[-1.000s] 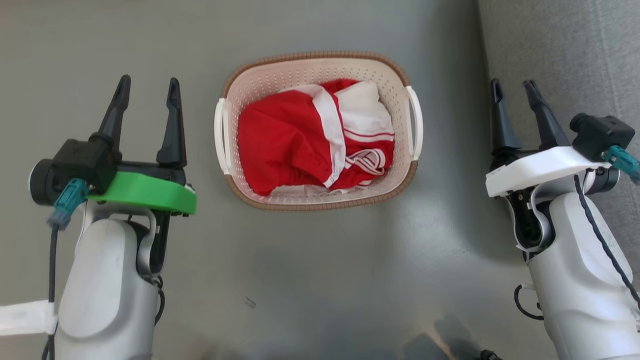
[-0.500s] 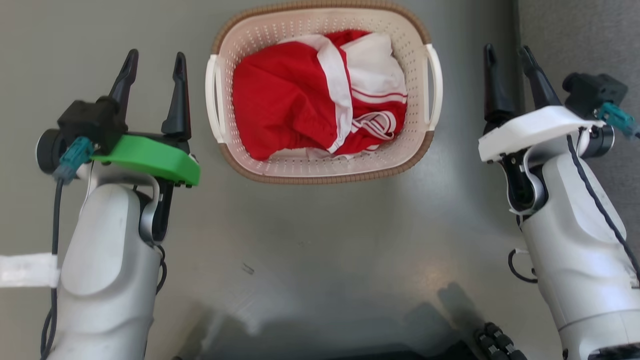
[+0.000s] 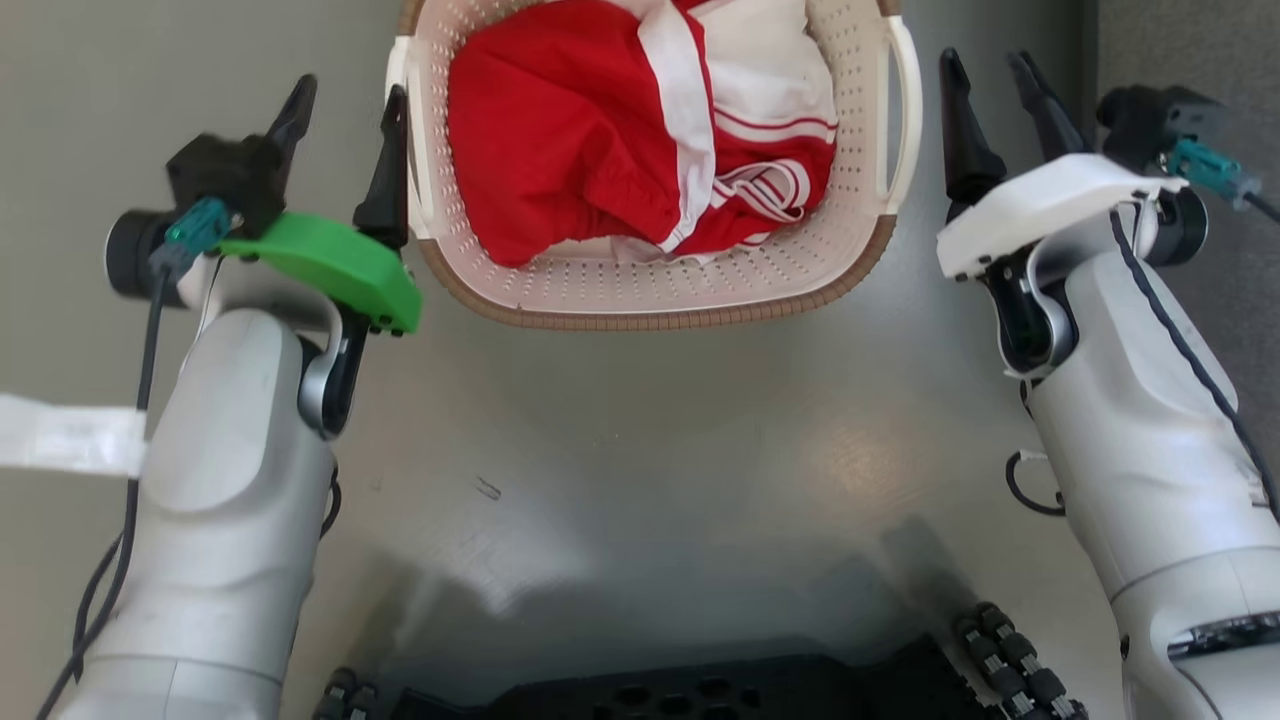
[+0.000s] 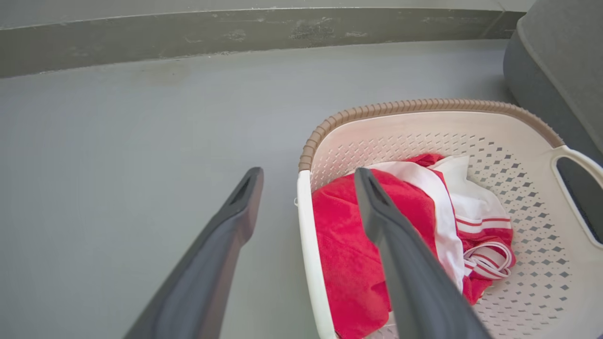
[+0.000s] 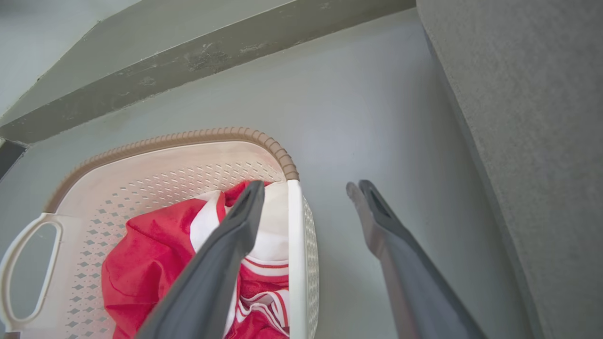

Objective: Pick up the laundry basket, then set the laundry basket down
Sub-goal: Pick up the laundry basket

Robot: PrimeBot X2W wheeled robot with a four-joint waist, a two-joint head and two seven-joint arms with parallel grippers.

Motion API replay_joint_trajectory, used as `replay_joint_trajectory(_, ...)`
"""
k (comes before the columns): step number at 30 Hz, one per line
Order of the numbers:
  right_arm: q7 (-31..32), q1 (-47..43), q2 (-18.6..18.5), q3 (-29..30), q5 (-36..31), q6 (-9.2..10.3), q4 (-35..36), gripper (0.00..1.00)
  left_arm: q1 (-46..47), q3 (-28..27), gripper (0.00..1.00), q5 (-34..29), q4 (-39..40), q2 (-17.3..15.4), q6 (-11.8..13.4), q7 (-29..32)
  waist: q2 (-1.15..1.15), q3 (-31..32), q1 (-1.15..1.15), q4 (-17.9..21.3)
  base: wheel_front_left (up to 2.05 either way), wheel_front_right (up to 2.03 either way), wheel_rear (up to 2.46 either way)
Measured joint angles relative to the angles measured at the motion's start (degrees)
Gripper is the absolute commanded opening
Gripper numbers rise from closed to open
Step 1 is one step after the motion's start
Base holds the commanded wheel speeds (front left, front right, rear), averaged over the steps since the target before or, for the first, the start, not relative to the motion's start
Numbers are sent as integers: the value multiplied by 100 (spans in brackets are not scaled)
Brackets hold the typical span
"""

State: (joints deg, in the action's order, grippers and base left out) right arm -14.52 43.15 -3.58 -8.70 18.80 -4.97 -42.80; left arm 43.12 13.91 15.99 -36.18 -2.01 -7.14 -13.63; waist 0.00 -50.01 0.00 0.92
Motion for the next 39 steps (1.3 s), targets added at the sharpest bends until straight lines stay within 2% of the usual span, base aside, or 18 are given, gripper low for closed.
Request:
replay_joint_trajectory(15,21,616,-5,-683,589,-101,-601,100,718,438,100,552,-840,27,0,309,0,-496,0,2,0,0,0)
replay_joint_trajectory(31,146,1190,-12,-1266,1224,-108,-1081,100,1422,725,100,898,-1562,60,-1,701,0,-990,0,-40,0,0,0)
replay_joint_trajectory(39,197,1309,-14,-1435,1472,-104,-1341,100,1546,895,100,1089,-1826,70,-19,703,0,-1062,0,-65,0,0,0)
